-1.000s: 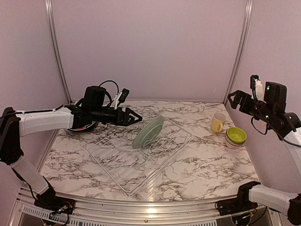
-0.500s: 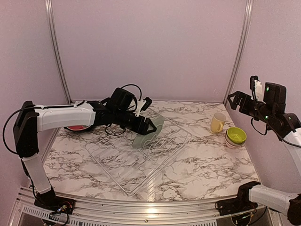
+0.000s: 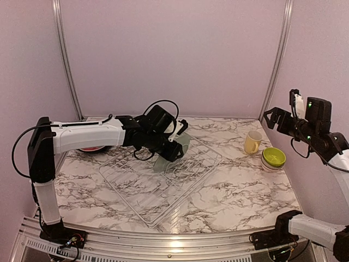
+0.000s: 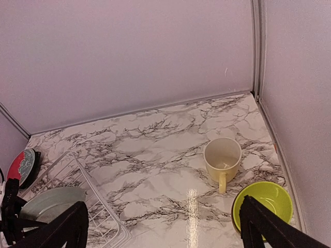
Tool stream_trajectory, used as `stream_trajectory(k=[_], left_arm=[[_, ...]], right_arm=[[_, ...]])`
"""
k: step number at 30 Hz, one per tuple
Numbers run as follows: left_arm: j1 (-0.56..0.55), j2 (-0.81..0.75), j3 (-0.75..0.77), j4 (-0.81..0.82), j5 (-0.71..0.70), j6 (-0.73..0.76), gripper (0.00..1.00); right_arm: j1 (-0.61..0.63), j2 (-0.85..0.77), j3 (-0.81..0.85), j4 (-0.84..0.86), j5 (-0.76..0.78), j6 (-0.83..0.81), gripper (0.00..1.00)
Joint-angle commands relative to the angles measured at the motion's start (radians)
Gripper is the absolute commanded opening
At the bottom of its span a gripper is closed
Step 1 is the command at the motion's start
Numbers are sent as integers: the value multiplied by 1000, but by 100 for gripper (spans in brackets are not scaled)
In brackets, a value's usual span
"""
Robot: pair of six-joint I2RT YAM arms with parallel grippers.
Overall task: Unload the mixed dishes from the dish rack
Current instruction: Grab the plate from the dish rack.
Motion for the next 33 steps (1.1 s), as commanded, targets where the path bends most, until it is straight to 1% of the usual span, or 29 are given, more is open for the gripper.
stream_trajectory(k=[1, 7, 17, 20, 25, 33], left_arm=[[-11, 27, 41, -92, -90, 42, 44], [-12, 25, 53, -111, -97, 50, 34], [-12, 29, 77, -138, -70, 66, 22], [-12, 32, 91, -160, -82, 77, 16], [-12, 32, 99, -172, -80, 87, 10], [-12, 5, 127, -174, -46, 82, 5]], right_arm=[[0, 6, -1, 10, -2, -10, 98], [0, 19, 0, 15, -9, -11, 98], [0, 25, 0, 27, -15, -3, 98], [0, 23, -9, 36, -31, -1, 99], [-1, 25, -13, 39, -23, 1, 99], [0, 34, -7, 35, -20, -10, 98]])
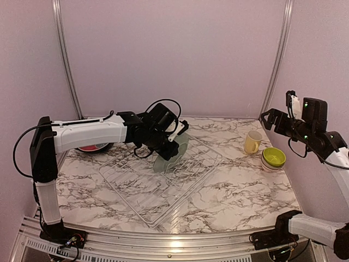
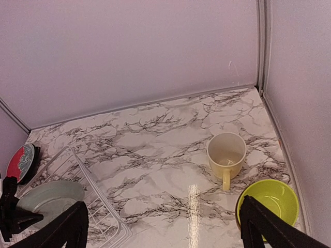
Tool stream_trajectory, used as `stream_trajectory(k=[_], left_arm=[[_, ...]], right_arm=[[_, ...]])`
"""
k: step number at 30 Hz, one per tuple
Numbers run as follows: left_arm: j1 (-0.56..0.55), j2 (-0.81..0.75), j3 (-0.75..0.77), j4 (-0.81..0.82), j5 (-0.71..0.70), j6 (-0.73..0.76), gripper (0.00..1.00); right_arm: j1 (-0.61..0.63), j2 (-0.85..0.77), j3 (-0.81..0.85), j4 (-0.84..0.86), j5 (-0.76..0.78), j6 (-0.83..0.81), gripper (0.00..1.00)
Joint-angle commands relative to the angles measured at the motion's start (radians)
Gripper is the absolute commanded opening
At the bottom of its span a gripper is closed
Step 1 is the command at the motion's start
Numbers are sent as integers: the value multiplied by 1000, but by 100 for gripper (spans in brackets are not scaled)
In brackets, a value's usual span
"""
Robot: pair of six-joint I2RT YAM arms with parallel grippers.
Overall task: Unload the mixed dishes from the dish rack
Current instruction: Grab the plate from the dish rack.
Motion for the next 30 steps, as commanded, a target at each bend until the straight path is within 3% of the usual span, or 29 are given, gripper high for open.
stream_trajectory(k=[1, 6, 30], left_arm=[[-2, -23, 51, -41, 31, -2, 5], [-1, -49, 66, -44, 34, 4, 0], [17, -287, 38, 9, 123, -33, 0]], right_arm=[[0, 5, 10, 19, -3, -10, 98], [0, 9, 14, 15, 4, -15, 99], [-1, 30, 20, 29, -13, -13, 99]])
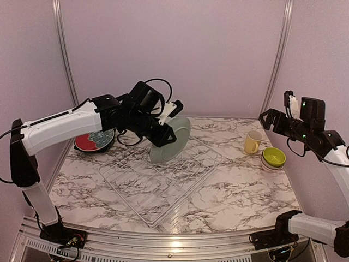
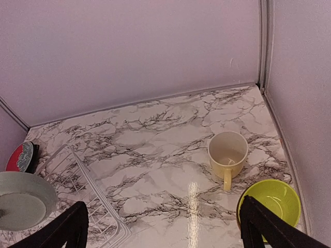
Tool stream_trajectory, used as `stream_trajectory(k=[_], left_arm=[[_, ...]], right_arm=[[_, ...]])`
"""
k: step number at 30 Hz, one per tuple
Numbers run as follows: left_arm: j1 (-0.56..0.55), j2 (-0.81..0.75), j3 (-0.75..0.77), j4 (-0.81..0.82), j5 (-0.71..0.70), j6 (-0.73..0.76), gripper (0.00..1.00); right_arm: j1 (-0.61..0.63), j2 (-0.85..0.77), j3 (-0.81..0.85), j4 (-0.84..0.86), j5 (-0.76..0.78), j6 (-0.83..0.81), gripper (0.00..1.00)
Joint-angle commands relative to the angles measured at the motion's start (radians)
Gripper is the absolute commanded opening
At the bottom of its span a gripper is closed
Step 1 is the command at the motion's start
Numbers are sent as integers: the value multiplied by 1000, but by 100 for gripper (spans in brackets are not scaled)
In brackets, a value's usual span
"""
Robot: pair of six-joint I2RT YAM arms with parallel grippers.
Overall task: Unload the mixed dishes from the dish rack
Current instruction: Grab the plate from the dish rack, then place the plate on the plate.
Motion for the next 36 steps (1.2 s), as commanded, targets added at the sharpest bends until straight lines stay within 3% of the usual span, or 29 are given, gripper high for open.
stream_trajectory(k=[1, 13, 17, 21, 29, 36], left_arm=[[17, -116, -12, 107, 33, -16, 0], [244, -367, -273, 361, 242, -229, 0], [339, -419, -315, 354, 220, -282, 0], [406, -437, -290, 241, 52, -255, 0], [426, -387, -196, 0, -567, -27, 0], [425, -274, -182, -38, -753, 151, 0]], right_arm=[[0, 8, 18, 26, -9, -8, 99], [0, 15, 7, 49, -45, 3, 98], [0, 21, 1, 49, -26, 5, 98], [1, 29, 9, 52, -47, -5, 99], [1, 36, 16, 62, -46, -10, 99], [0, 29, 2, 68, -50, -1, 98]])
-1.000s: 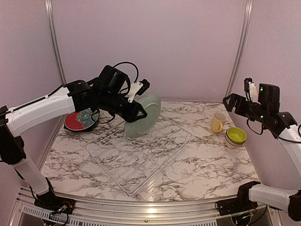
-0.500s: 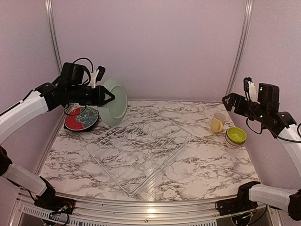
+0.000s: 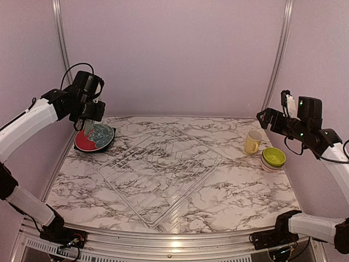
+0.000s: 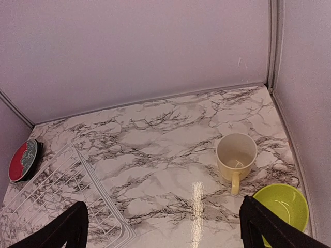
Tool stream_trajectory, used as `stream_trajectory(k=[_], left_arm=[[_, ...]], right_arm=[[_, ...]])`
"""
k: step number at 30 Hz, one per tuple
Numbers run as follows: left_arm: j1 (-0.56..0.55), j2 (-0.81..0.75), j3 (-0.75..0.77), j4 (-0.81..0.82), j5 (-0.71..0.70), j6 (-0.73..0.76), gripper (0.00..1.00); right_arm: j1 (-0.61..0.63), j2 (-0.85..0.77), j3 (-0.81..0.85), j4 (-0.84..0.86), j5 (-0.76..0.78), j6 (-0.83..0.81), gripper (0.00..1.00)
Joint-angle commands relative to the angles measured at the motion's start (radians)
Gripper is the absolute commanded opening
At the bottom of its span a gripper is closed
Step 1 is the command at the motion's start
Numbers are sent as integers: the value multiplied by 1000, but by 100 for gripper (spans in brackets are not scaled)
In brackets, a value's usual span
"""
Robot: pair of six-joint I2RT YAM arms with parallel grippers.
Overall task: Unload the mixed dishes from the dish rack
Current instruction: Place the plate on the plate.
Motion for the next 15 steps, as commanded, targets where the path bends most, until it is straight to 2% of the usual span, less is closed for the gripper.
stream_trajectory(k=[1, 9, 15], left_arm=[[0, 72, 52, 10, -214, 171, 0], [3, 299, 140, 19, -389, 285, 0], [5, 432, 173, 81, -467, 332, 0]], right_arm=[[0, -7, 7, 26, -13, -4, 99], [0, -37, -20, 37, -11, 6, 98], [0, -69, -24, 8, 24, 3, 99]])
